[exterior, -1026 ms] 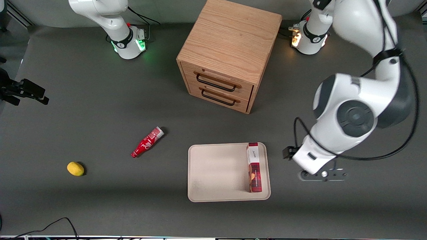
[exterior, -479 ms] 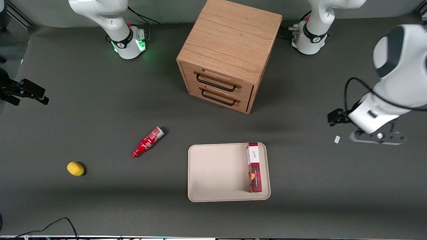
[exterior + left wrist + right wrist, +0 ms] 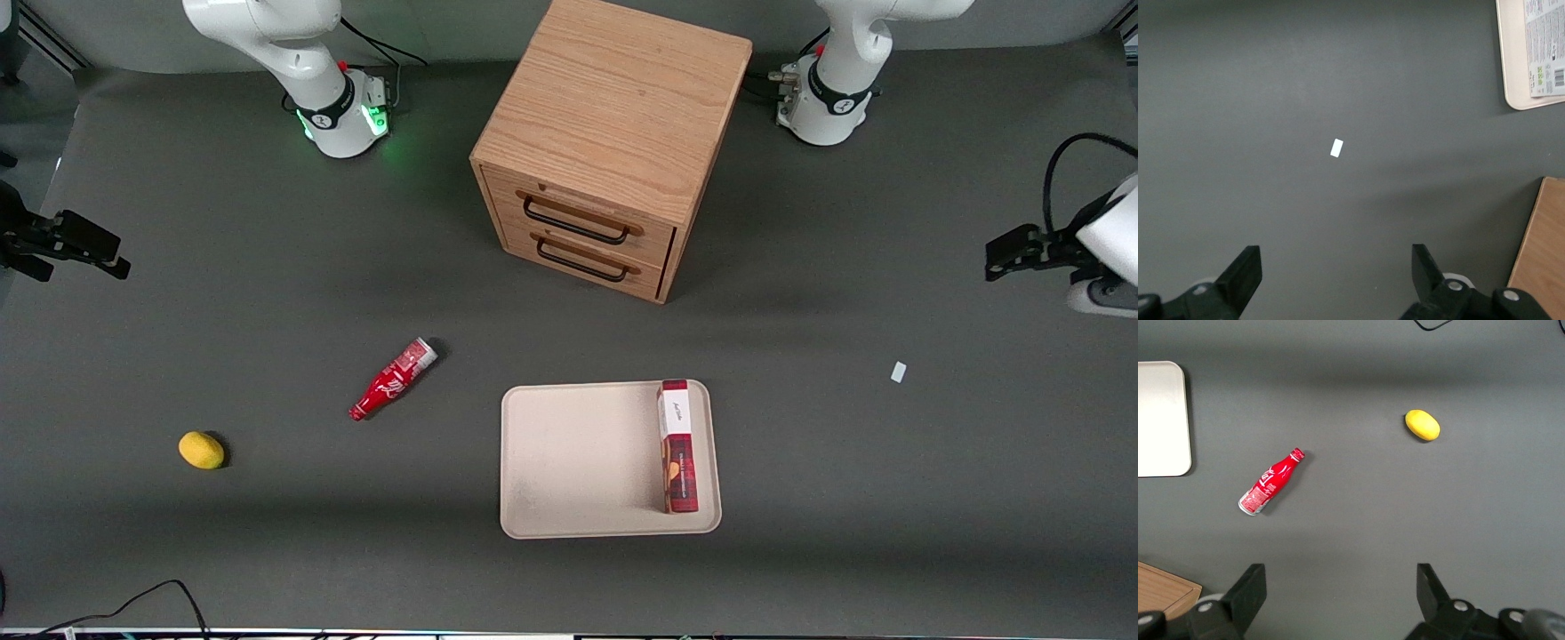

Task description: Place red cookie box on tray

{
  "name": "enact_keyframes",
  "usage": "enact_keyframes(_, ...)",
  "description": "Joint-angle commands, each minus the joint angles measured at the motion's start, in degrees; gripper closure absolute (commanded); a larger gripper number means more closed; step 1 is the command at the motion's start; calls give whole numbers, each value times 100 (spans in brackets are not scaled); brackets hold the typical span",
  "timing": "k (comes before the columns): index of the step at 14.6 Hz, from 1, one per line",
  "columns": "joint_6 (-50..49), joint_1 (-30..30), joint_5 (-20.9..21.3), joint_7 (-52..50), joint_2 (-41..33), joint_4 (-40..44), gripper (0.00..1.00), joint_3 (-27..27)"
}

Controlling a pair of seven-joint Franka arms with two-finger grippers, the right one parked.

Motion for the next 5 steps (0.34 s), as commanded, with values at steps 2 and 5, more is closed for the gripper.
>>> enact_keyframes(2,-164,368,88,249,9,166,0,-256)
enact_keyframes(5,-216,351,80,170,18,201,0,-256)
